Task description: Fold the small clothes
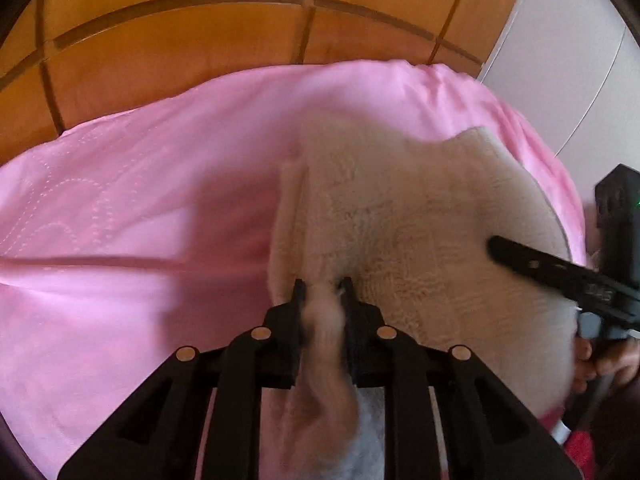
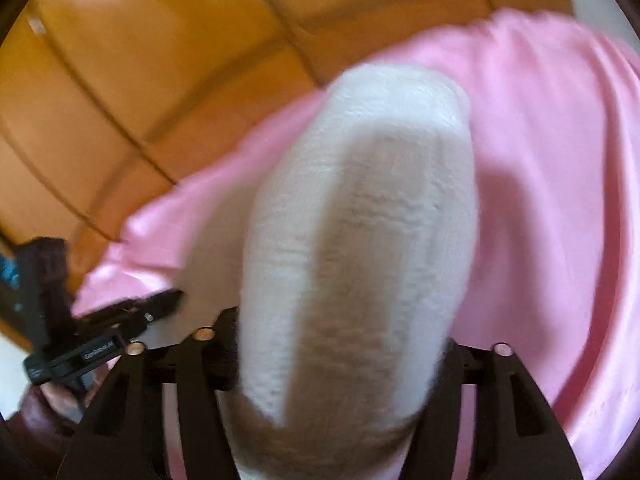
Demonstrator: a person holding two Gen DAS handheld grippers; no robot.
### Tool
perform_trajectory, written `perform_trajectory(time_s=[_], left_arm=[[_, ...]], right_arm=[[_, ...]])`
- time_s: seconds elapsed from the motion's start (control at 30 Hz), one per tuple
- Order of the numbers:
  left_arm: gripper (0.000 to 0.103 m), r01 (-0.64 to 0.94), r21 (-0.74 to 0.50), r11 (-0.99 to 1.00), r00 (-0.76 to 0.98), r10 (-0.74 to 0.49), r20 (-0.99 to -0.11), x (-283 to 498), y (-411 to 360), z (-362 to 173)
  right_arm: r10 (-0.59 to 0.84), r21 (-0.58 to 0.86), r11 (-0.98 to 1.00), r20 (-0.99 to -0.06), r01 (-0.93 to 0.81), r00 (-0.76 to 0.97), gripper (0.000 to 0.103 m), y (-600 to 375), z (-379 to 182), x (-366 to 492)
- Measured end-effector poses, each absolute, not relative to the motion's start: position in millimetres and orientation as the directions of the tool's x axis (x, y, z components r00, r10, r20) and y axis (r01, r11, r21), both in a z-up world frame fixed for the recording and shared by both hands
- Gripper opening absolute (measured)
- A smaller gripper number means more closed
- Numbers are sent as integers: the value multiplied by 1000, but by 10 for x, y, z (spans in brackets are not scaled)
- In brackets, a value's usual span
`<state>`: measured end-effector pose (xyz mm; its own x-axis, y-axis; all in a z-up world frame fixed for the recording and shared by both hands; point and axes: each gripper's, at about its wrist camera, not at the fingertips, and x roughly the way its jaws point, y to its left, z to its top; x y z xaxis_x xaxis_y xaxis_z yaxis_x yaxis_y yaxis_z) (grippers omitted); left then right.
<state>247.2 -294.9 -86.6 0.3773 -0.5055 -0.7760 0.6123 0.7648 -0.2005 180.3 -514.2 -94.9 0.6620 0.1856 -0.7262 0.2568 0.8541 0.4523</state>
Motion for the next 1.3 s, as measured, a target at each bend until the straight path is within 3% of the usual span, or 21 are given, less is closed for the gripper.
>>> perform_trajectory(time_s=[0.1, 0.23, 0.3, 0.37, 0.43, 0.57, 0.67, 0.8, 0.9, 1.0, 1.1, 1.3], left_arm=[[21, 596, -192, 779, 390, -490, -780, 2477, -2947, -792], [31, 564, -201, 801, 435, -495, -752, 2484, -2828, -632], [32, 548, -202, 811, 487, -506, -712, 2349, -2722, -506], [31, 550, -174, 817, 510, -494, -704, 2318, -2692, -499], [31, 557, -121, 822, 504, -450, -737, 2328, -2798, -566], [36, 533, -64, 843, 504, -378, -777, 2420, -2856, -814], [36, 521, -70, 850, 520, -382, -764, 2360, -2804, -710], [38, 492, -89, 866, 550, -388, -740, 2258, -2643, -550], [50, 470, -96, 877, 583, -391, -712, 2129, -2488, -422], [53, 461, -116, 880, 598, -405, -692, 2030, -2362, -335], [57, 452, -114, 884, 625, -406, -666, 1901, -2233, -236], [65, 430, -112, 896, 657, -395, -642, 1727, -2062, -106]], right_arm=[[157, 472, 830, -710, 298, 686, 83, -5239, -955, 1712], [28, 353, 875, -722, 333, 692, 83, -5145, -670, 1516], [-45, 282, 899, -702, 335, 711, 83, -5035, -439, 1362], [-48, 270, 914, -670, 304, 741, 74, -4918, -225, 1183], [-40, 254, 926, -669, 279, 743, 60, -4798, -165, 1070], [-68, 138, 950, -785, 280, 616, 57, -4482, -636, 1200], [-201, -17, 956, -767, 293, 610, 58, -4264, -630, 1230], [-191, 47, 938, -755, 342, 627, 60, -4269, -468, 1171], [-198, 83, 916, -759, 393, 620, 62, -4278, -461, 1088], [-211, 106, 896, -753, 431, 624, 62, -4220, -397, 962], [-270, 93, 867, -739, 490, 617, 76, -4136, -334, 861], [-358, 44, 842, -700, 538, 618, 88, -3933, -180, 768]])
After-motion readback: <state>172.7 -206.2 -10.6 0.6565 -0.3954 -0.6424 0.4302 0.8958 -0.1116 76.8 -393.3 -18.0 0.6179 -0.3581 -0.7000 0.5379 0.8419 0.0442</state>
